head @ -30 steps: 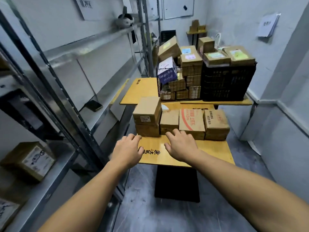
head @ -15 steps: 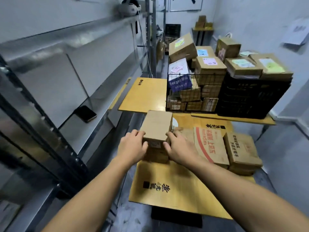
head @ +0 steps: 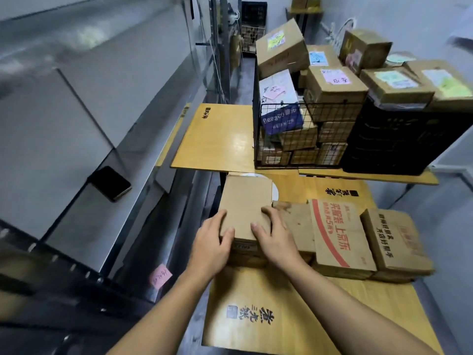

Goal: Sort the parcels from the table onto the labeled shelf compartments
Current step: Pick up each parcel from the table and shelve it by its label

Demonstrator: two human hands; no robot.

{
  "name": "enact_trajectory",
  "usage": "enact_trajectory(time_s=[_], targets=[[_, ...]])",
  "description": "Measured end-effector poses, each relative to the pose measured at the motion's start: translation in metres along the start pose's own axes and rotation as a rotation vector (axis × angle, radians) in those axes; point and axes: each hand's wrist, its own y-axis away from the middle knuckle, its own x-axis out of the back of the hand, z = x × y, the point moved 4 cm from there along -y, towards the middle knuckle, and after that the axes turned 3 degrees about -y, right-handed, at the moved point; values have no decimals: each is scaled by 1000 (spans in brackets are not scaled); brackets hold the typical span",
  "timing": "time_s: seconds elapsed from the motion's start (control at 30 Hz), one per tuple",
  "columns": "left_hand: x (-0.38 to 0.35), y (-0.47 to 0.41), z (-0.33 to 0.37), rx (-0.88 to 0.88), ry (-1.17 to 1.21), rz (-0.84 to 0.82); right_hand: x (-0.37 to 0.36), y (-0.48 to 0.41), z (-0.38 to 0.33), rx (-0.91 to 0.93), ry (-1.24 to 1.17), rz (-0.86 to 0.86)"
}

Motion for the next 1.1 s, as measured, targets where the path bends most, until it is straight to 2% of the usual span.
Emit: enact_trajectory(time_s=[0.13, 0.3, 0.4, 0.47, 0.57, 0.67, 0.77, 0.83, 0.97, 1.1], targets=[[8, 9, 17, -80, -14, 92, 7, 1, -1, 17, -123, 62], [25, 17, 44, -150, 380, 187, 32, 2, -3, 63, -358, 67], [29, 19, 49, -70, 527, 259, 44, 3, 2, 74, -499, 32], [22, 16, 42, 36, 567, 237, 48, 4, 5, 49, -578, -6], [4, 15, 39, 118, 691, 74, 49, 5, 6, 37, -644, -75], [1, 18, 45, 142, 789, 40, 48, 7, 2, 53, -570, -122], [7, 21, 51, 116, 748, 102, 51, 5, 0, 100, -276, -79], [11, 23, 60, 65, 660, 118, 55, 7, -10, 133, -212, -72], [10, 30, 79, -54, 540, 117, 56, 13, -28, 139, -501, -175], [9, 27, 75, -97, 555, 102, 62, 7, -24, 90, -559, -89]])
